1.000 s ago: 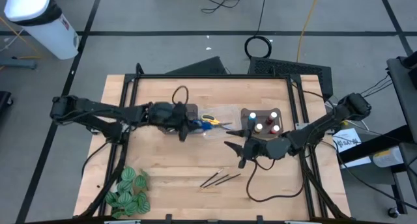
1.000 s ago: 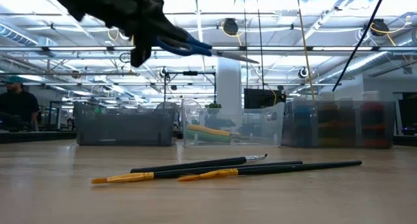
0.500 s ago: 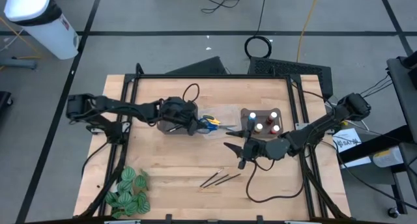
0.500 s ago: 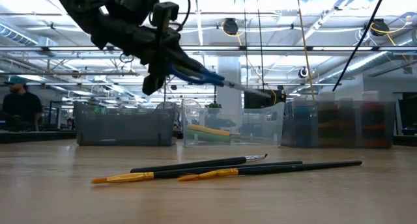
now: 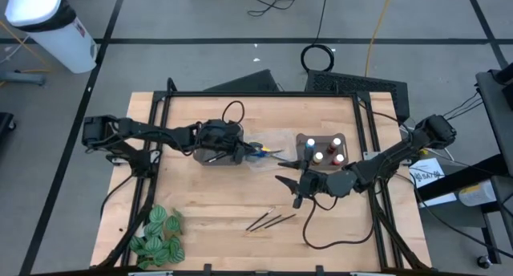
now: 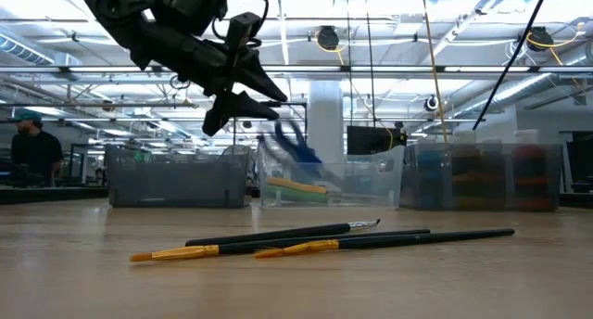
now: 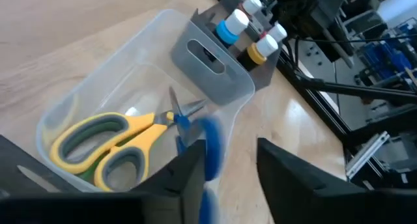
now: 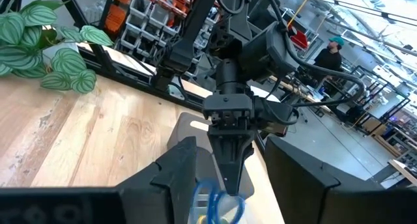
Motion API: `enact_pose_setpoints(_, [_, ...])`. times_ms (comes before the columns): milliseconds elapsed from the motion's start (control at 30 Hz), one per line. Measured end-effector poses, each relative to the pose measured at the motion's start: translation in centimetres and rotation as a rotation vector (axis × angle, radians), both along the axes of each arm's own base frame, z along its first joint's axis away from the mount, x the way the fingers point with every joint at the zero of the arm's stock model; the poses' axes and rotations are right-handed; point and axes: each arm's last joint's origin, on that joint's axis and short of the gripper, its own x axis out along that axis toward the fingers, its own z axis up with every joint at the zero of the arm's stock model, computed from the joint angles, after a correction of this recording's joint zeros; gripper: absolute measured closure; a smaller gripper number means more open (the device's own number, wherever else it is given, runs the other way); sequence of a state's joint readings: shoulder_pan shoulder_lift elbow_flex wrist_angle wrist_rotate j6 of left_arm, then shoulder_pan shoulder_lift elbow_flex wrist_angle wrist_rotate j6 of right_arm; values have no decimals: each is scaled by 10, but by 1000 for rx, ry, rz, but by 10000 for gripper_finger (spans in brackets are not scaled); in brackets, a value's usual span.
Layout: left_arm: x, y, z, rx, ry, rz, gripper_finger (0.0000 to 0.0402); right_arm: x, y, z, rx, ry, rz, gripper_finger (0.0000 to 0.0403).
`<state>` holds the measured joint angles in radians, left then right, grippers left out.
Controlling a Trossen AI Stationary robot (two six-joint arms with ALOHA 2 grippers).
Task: Pick & Place Paint Supplies
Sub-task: Put the blue scissors into the transparent bin, then put the silver paint brush into the left black bin
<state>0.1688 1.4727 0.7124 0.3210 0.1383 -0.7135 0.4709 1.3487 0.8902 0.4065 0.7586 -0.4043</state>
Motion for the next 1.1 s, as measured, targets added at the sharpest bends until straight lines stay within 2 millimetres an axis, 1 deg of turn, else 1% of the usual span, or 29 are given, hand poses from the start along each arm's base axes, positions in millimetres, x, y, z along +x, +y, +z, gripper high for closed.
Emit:
enact_pose_setpoints(133, [0, 0, 0, 11, 2, 4, 220, 0, 0, 0, 0, 0, 0, 230])
enact_pose_setpoints(233, [0, 0, 0, 15, 1, 2, 199, 0, 0, 0, 0, 0, 0, 232])
enact_pose_setpoints(367, [1, 0, 3, 57, -35, -36, 183, 0, 0, 0, 0, 0, 0, 234])
enact_pose_setpoints(467, [3, -3, 8, 58, -92, -131, 178, -1, 1, -1, 33, -4, 2, 232])
enact_pose_setpoints(533, [0, -5, 15, 15, -124, -196, 177, -1, 2, -2, 81, -6, 5, 232])
enact_pose_setpoints(600, [-3, -8, 24, -20, -163, -252, 177, -1, 3, -5, 138, 10, 53, 232])
enact_pose_setpoints(667, [-9, -15, 32, 3, -173, -303, 177, 0, 5, -7, 199, 29, 124, 234])
enact_pose_setpoints(733, [-14, -27, 42, 72, -197, -335, 177, 3, 10, -13, 266, 50, 201, 235])
enact_pose_setpoints(800, [-20, -42, 51, 158, -221, -349, 177, 7, 14, -24, 312, 102, 236, 235])
enact_pose_setpoints(867, [-27, -57, 58, 257, -223, -340, 177, 13, 20, -43, 370, 183, 251, 235])
enact_pose_setpoints(1000, [-37, -81, 63, 441, -194, -320, 176, 18, 35, -94, 445, 408, 237, 233])
enact_pose_setpoints(1100, [-40, -91, 61, 507, -167, -293, 176, 23, 40, -125, 436, 507, 228, 232])
